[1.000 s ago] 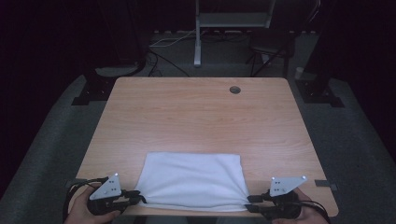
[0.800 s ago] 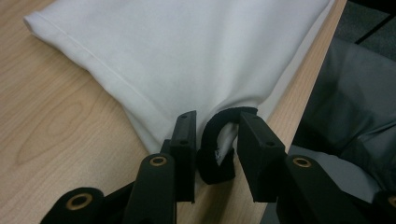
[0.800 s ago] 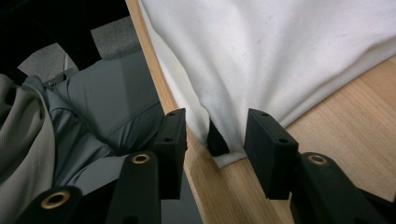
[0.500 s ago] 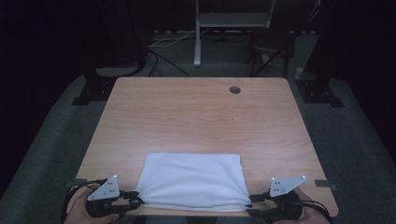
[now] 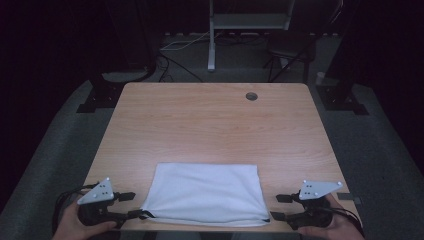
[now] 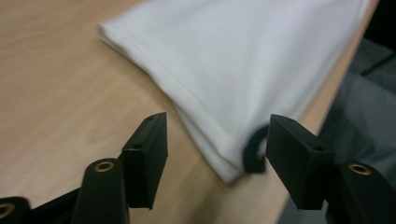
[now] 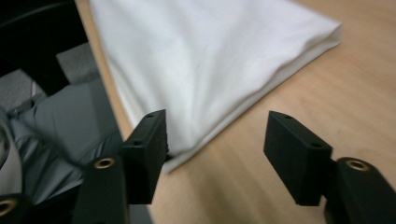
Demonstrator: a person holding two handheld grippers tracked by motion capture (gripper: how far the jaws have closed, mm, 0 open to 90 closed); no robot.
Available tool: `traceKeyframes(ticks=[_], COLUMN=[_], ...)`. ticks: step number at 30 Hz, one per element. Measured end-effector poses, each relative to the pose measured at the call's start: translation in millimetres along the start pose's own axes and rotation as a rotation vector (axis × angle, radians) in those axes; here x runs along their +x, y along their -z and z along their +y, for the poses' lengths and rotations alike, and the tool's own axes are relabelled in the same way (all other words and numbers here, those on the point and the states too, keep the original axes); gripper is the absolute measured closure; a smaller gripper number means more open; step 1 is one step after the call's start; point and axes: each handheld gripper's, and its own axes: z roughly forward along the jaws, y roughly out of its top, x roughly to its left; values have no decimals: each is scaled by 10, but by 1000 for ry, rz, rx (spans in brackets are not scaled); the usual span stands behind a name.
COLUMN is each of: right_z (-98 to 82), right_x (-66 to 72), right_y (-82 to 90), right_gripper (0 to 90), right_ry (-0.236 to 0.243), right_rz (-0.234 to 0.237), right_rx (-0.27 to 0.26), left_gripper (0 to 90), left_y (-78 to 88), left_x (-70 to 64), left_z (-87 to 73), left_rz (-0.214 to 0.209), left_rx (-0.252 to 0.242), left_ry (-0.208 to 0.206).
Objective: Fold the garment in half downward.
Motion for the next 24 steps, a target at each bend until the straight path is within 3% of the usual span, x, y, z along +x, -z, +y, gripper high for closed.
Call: traceKeyframes(ticks=[1,4,8,24], right_z=[22,86,162,298], right_x=[-12,-61,-128,-329], right_y=[0,-10,-22,-75], right_gripper=[368,345,326,262], right_ry=[-3,-14,-24,-72], right_rz=[-5,-23,-40,-79], right_rx=[-6,-31,-43,-66], left_gripper=[311,308,297,291], left_y=[-6,-41,-135,-383], left_x=[27,131,251,504], left_z=[23,89,172,441], left_rz=[5,8,14,49], left_rx=[-12,-47,-66,-54], left_ry=[20,65,100,107])
